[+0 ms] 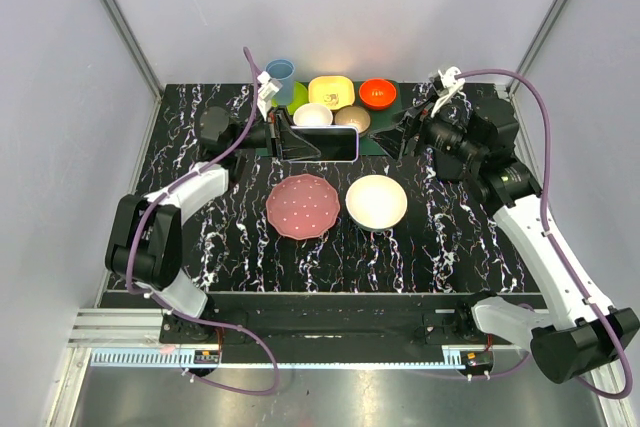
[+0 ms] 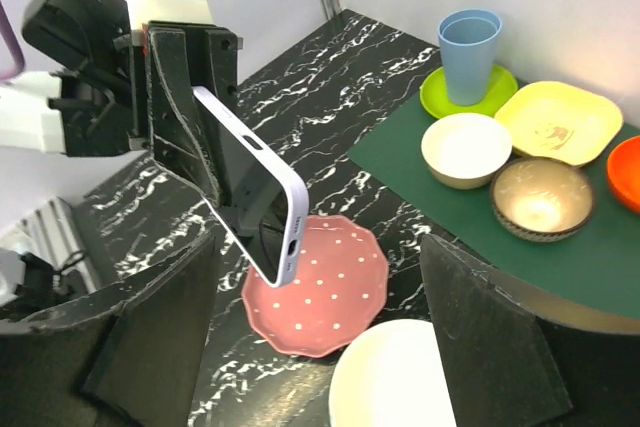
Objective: Take the phone out of the phone case
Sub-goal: Pick up the phone at the center of the board, then remove the phone case from the phone.
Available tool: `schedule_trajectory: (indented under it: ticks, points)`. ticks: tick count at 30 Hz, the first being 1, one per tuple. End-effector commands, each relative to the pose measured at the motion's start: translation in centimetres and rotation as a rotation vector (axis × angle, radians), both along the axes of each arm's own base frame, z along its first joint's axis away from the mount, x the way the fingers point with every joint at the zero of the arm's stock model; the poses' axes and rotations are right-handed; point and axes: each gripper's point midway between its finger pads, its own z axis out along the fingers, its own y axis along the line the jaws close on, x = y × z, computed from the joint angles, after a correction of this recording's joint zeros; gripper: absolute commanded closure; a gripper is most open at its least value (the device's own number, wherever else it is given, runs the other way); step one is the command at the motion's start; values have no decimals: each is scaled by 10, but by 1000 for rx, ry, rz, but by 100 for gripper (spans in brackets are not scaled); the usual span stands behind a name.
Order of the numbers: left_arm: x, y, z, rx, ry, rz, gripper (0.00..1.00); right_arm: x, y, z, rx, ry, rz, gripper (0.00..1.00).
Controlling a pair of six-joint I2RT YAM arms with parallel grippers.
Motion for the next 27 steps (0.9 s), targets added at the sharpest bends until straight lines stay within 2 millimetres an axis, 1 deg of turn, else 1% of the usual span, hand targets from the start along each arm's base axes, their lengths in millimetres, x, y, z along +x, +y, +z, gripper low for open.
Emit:
schedule_trajectory:
  ticks: [1,3,4,8,9,10,11,12,13,14,15,17,18,19,20,21,22,24,25,26,27]
  points:
    - [-7,6,39,-49,-170,55,100,6,-4,13,-87,-179,10,15]
    - [-7,7,37,-28,-148,77,100,7,-1,11,-86,-181,30,15]
    - [-2,7,36,-23,-183,105,100,3,3,11,-81,-185,57,18]
    - [3,5,32,-10,-169,135,100,5,7,11,-74,-202,79,24]
    - [5,4,30,-13,-166,131,100,5,7,14,-69,-210,79,25]
    - [4,3,31,-15,-157,118,100,5,7,14,-70,-211,83,26]
    - [3,3,31,-15,-156,110,100,5,8,16,-69,-217,90,31]
    - [1,4,31,-9,-155,96,100,7,10,14,-67,-205,95,34]
    - [1,4,32,-5,-182,93,100,6,11,17,-62,-206,106,36]
    - [-1,5,33,0,-198,94,100,6,11,16,-59,-200,109,37]
    - [-2,6,29,20,-171,96,100,5,13,19,-42,-204,115,38]
    - [-4,8,33,31,-241,104,100,5,13,14,-15,-203,122,38]
    - [-7,8,30,45,-229,96,100,3,14,24,27,-223,125,41]
    - [-9,9,32,47,-265,92,100,3,15,16,39,-202,137,42]
    - [-12,10,35,50,-280,88,100,3,14,20,56,-212,136,43]
    - [-14,11,31,69,-251,89,100,4,14,19,75,-187,139,43]
    - [-14,12,32,73,-278,90,100,3,15,17,83,-177,145,43]
    - [-20,11,35,65,-284,80,100,2,17,19,119,-168,154,44]
    - [-23,11,32,62,-276,76,100,1,18,13,130,-150,166,44]
    - [-27,10,34,54,-280,72,100,-1,19,17,149,-172,178,44]
    - [-29,9,39,36,-293,71,100,-3,21,12,173,-137,190,44]
